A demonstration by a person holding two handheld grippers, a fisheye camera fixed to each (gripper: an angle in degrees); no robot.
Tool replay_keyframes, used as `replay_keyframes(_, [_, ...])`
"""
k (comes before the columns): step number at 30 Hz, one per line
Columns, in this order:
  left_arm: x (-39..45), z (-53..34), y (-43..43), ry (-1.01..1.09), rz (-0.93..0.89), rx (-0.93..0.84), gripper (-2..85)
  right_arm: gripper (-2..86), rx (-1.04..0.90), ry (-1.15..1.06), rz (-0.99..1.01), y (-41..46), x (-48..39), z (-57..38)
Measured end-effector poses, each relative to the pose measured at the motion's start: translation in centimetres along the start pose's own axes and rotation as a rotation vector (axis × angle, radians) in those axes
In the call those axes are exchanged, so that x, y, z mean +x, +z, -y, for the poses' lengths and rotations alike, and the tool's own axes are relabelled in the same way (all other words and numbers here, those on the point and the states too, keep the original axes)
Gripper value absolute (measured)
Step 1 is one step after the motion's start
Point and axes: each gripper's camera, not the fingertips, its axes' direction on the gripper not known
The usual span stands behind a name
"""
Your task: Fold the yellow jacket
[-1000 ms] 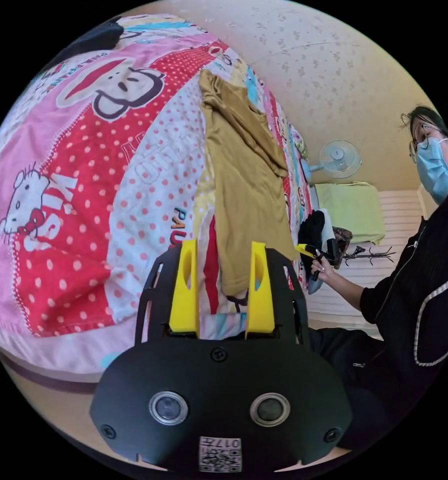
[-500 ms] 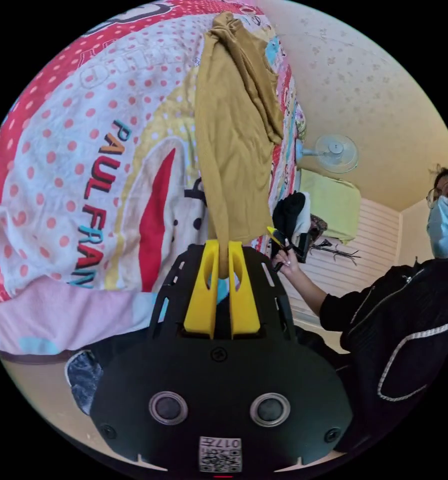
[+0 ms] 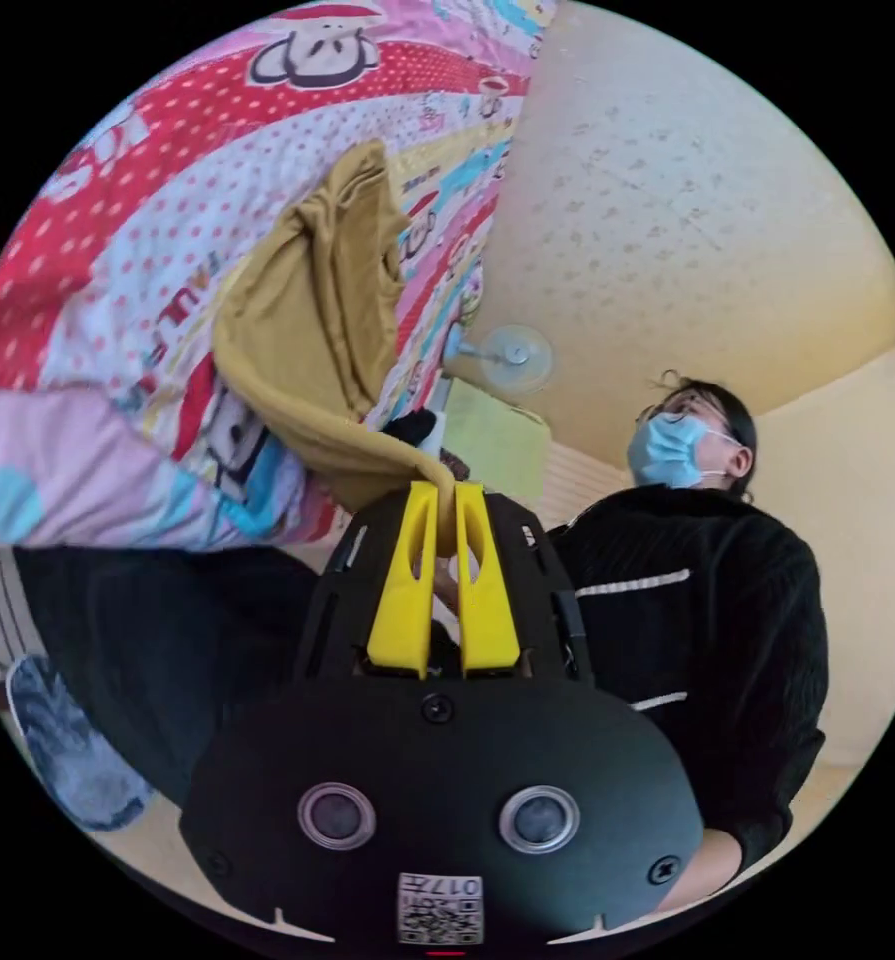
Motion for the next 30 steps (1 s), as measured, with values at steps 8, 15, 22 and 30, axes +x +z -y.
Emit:
replay_keyframes(8, [-2.2,24.4,2.8,0.172,-0.173,0.068,5.3,4.3,0.162,0.131,0.103,10.3,8.1,22.1])
replay_keyframes(15, [-9.8,31.0,0.1,0.119,-0.487,0.366,13.8,5.7,0.316,0.174,0.246,13.1,13.5,26.2])
replay_keyframes(22, [-3.7,24.9,-1.3,0.382,0.034,0.295,11.3,6.6,0.043,-0.199,-0.214,14.6,5.3,24.5])
replay_keyframes(30, [-2.9,29.1,14.8,0.516,0.659,-0.07,3.8,4.5,-0.271,-0.555,-0.681,28.1,1.7,24.0])
